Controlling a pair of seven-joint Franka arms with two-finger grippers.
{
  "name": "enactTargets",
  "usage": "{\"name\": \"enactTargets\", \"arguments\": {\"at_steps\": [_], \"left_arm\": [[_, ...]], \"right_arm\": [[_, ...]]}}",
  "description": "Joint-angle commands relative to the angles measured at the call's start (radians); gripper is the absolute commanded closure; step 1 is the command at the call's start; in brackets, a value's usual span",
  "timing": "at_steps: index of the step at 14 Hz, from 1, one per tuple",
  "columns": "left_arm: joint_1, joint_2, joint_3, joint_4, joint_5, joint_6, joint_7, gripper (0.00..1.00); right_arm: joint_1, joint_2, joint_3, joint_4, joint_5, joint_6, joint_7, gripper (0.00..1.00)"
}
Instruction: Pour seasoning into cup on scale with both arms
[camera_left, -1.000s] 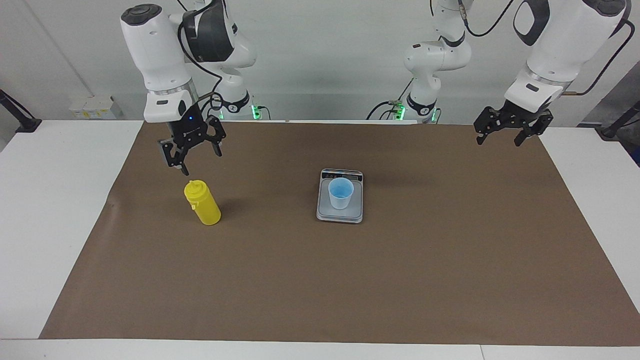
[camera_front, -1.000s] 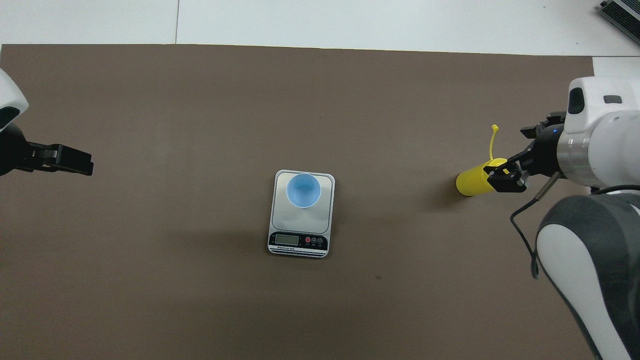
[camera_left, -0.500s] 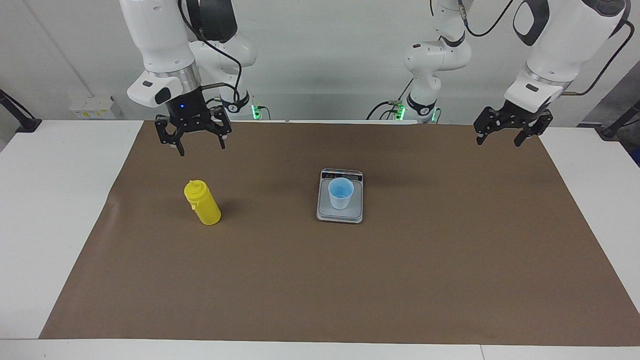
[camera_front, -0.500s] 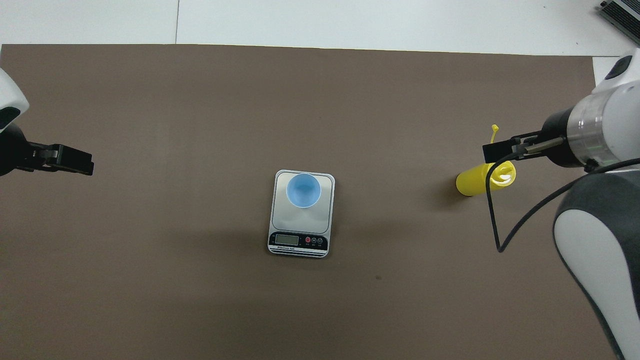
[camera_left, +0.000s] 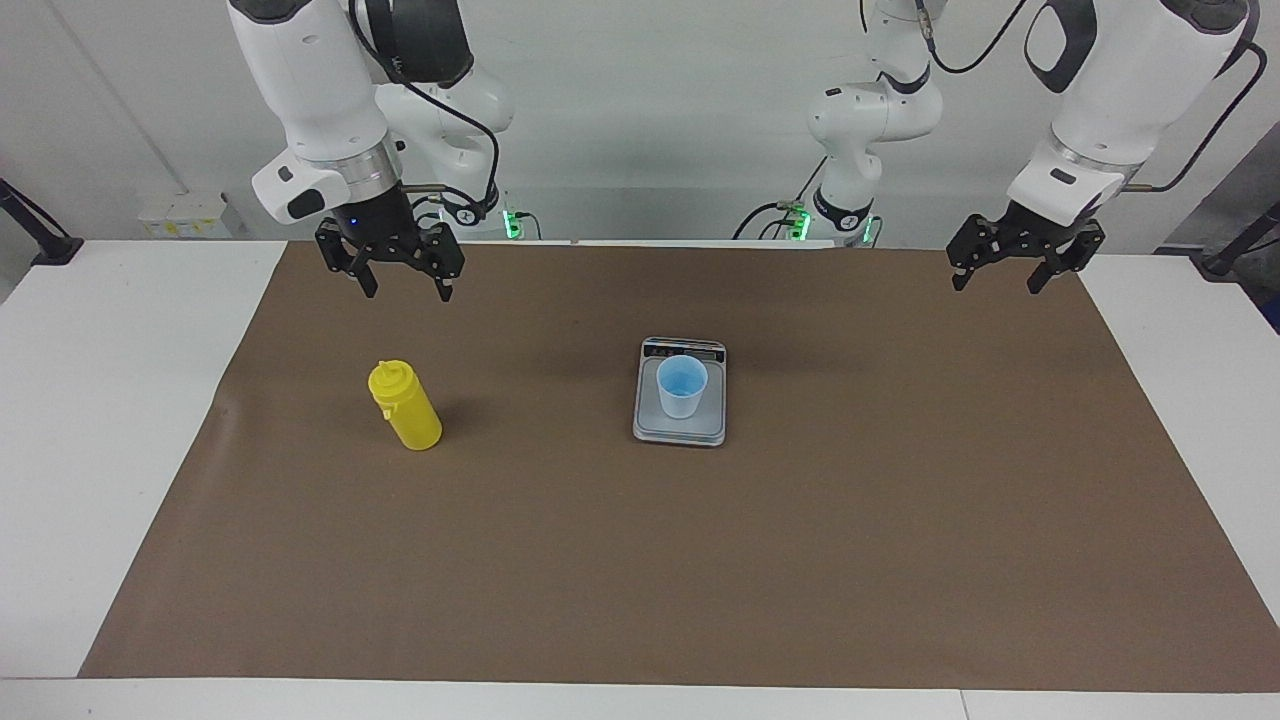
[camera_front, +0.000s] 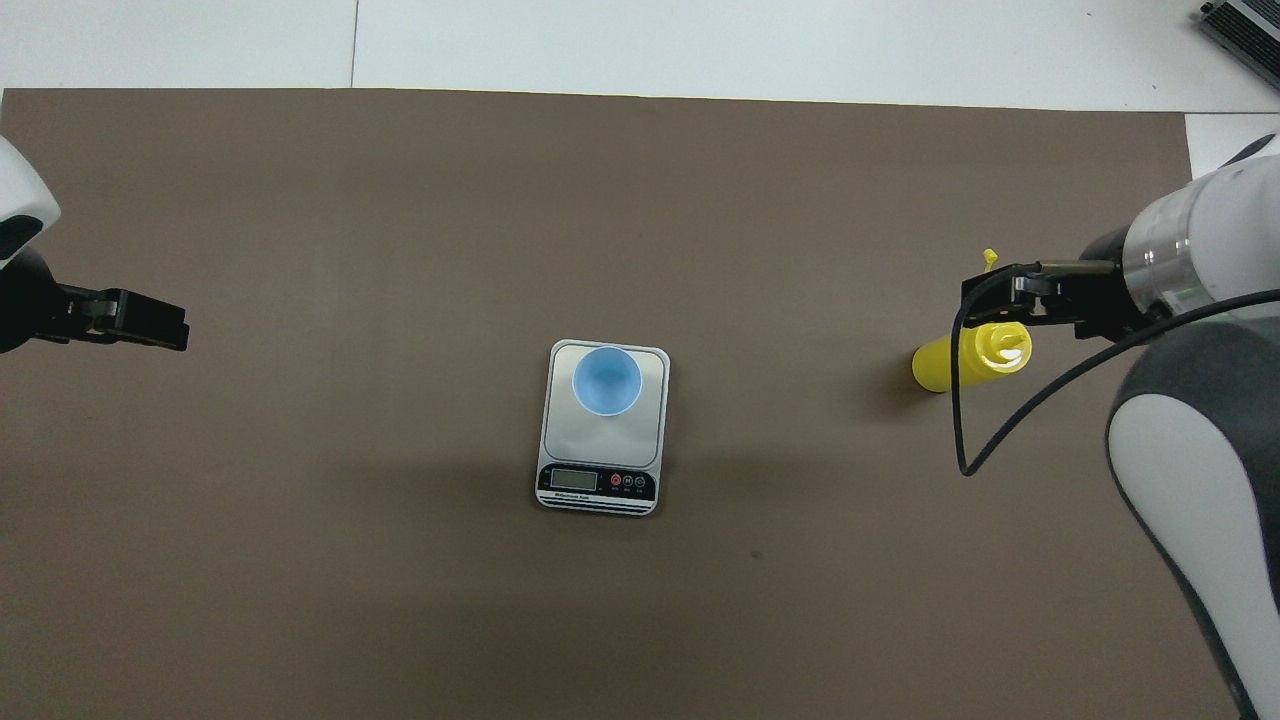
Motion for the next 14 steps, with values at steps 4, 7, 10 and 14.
{"name": "enactTargets", "arguments": {"at_steps": [4,7,10,14], "left_arm": [[-0.003,-0.035,0.003,-0.046,-0.005,0.027,0.003,0.00],[-0.003,-0.036,0.003,-0.047,-0.005,0.027,0.002,0.00],[-0.003,-0.038,0.003,-0.053,-0.005,0.027,0.002,0.00],[-0.004,-0.038,0.003,-0.053,-0.005,0.027,0.003,0.00]], "right_arm": [[-0.016,-0.041,0.001,-0.077,0.014,0.015,-0.071,0.00],[-0.009,-0.043,0.001,-0.080,0.014,0.016,-0.060,0.00],[-0.015,-0.043,0.001,-0.081,0.014,0.016,-0.063,0.00],[-0.015,-0.043,0.001,-0.081,0.015,0.016,-0.062,0.00]]}}
